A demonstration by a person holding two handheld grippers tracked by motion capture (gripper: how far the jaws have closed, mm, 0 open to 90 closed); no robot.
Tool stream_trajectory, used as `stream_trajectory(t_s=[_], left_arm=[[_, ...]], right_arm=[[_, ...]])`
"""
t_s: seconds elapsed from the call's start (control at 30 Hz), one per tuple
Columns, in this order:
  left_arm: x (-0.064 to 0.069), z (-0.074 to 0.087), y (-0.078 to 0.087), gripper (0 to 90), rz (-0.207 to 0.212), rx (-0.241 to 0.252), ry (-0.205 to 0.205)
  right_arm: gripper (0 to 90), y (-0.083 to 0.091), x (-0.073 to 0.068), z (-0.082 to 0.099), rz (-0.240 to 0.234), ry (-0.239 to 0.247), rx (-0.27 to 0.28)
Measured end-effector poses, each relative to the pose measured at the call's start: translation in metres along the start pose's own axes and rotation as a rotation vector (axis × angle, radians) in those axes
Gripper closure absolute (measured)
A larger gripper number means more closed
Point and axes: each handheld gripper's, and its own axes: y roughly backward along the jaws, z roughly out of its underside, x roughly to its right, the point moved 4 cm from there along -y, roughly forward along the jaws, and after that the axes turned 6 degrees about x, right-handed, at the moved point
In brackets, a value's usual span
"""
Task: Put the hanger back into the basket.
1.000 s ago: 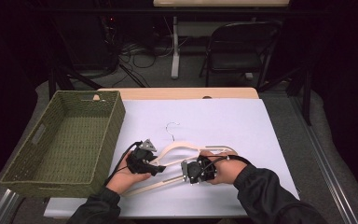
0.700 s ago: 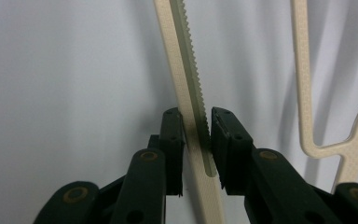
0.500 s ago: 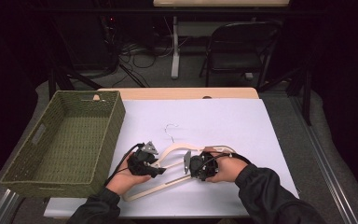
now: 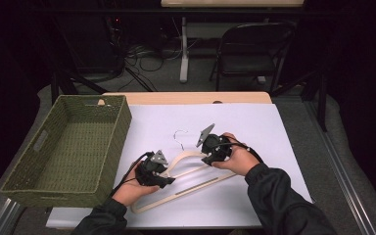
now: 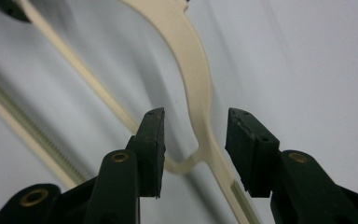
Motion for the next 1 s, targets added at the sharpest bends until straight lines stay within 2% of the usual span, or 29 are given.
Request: stream_trajectory(t_s=[0.1,0.2,0.3,0.33,0.43,0.5,0.6,0.7,0.73,0.77,0.8,0.83,0.9,1.0], left_arm=[[0.001,0.0,0.0,56.0,0.001,0.002,-0.004],[0.002,0.0,0.001,56.1,0.004,0.005,-0.006],[0.003,0.0,0.001,56.1,-0.001,0.008,-0.008],[0.003,0.0,0.001,56.1,0.001,0.007,-0.008],[0.003,-0.001,0.001,56.1,-0.002,0.01,-0.009],[0.003,-0.001,0.002,56.1,-0.004,0.012,-0.01],[0.004,-0.001,0.003,56.1,0.001,0.019,-0.003],[0.004,-0.001,0.006,55.7,0.023,0.029,0.023],[0.004,-0.002,0.008,56.4,0.035,0.042,0.039],[0.005,-0.003,0.012,59.4,0.051,0.07,0.06],[0.005,-0.004,0.014,59.4,0.052,0.079,0.062],[0.005,-0.005,0.019,59.1,0.042,0.078,0.065],[0.005,-0.005,0.02,58.4,0.049,0.065,0.067],[0.007,-0.006,0.022,56.9,0.066,0.046,0.071]], right_arm=[[57.7,-0.012,0.002,-0.005,-0.028,-0.04,0.007],[58.9,-0.026,0.002,-0.007,-0.03,-0.051,-0.002],[62.0,-0.031,0.002,-0.007,-0.027,-0.043,-0.015],[67.0,-0.033,0.002,-0.008,-0.03,-0.045,-0.024],[73.0,-0.032,0.003,-0.009,-0.01,-0.03,-0.032],[73.2,-0.031,0.003,-0.01,-0.011,-0.026,-0.03],[74.0,-0.025,0.001,-0.011,0.001,0.006,-0.02],[74.2,-0.02,-0.001,-0.012,0.017,0.032,-0.005],[74.3,-0.017,-0.003,-0.012,0.025,0.046,-0.001],[74.6,-0.011,-0.008,-0.013,0.052,0.086,0.007],[74.6,-0.011,-0.008,-0.013,0.052,0.086,0.007],[74.9,-0.006,-0.01,-0.013,0.07,0.122,0.021],[75.0,-0.004,-0.012,-0.013,0.077,0.124,0.027],[75.1,0.004,-0.017,-0.014,0.093,0.163,0.045]])
